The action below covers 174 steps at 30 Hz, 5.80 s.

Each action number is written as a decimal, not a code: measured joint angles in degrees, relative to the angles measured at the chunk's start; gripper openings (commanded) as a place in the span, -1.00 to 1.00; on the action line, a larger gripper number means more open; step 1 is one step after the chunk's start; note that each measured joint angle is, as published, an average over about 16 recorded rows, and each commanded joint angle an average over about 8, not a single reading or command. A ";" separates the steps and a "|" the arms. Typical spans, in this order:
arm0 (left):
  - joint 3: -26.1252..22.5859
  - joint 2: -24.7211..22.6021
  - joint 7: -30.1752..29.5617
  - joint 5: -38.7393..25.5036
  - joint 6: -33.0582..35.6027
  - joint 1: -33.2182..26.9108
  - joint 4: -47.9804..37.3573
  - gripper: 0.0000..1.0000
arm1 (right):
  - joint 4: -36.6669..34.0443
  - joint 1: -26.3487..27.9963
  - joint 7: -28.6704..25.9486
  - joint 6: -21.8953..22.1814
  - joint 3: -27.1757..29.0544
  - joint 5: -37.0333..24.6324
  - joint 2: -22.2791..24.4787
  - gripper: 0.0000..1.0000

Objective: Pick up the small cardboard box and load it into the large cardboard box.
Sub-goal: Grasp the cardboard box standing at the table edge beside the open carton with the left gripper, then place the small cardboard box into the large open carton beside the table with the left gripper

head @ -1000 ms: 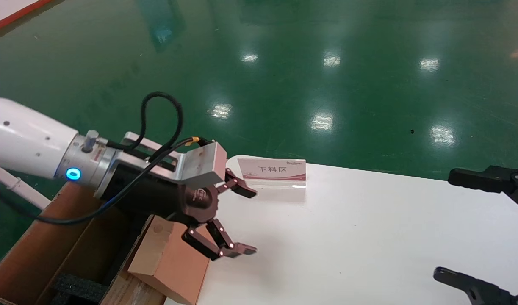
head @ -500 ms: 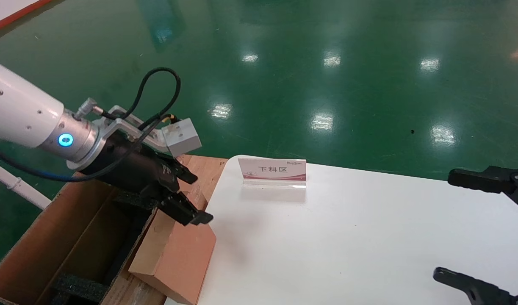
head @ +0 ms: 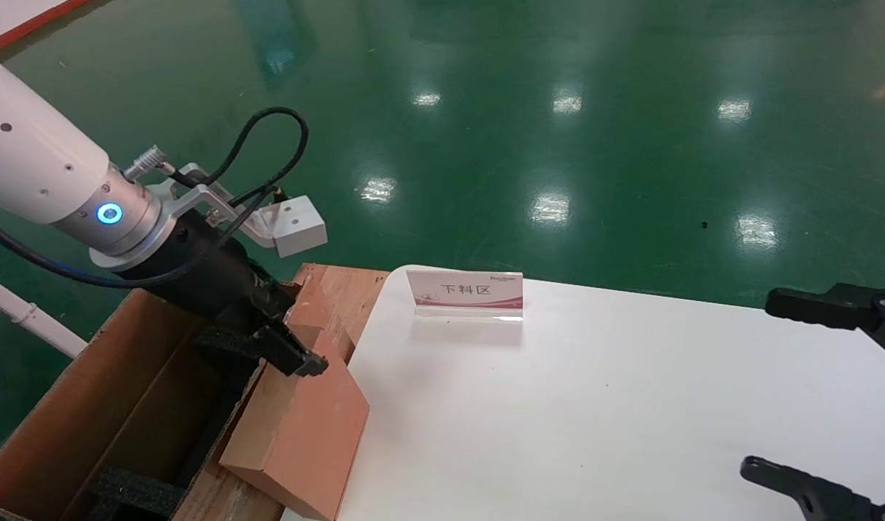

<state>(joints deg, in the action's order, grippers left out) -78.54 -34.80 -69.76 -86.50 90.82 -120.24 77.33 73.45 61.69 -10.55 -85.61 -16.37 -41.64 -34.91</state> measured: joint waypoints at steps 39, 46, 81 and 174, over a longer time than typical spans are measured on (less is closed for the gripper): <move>-21.33 -1.36 -5.40 3.85 -4.56 -6.23 0.20 1.00 | 0.00 0.03 0.08 0.07 -0.15 0.10 0.06 1.00; -22.00 -1.69 -5.13 3.09 -4.92 -5.91 0.28 0.80 | -0.01 0.03 0.08 0.08 -0.16 0.12 0.07 0.29; -21.68 -1.55 -5.26 3.33 -4.86 -5.95 0.14 -1.00 | -0.02 0.02 0.08 0.09 -0.15 0.12 0.07 -1.00; -61.15 -0.66 2.81 10.07 -12.41 -30.05 -25.32 -1.00 | -0.07 0.11 0.24 0.18 -0.46 0.32 0.18 1.00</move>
<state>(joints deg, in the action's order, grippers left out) -139.69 -35.46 -66.95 -76.43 78.41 -150.29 52.01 73.38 61.80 -10.30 -85.42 -16.83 -41.32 -34.73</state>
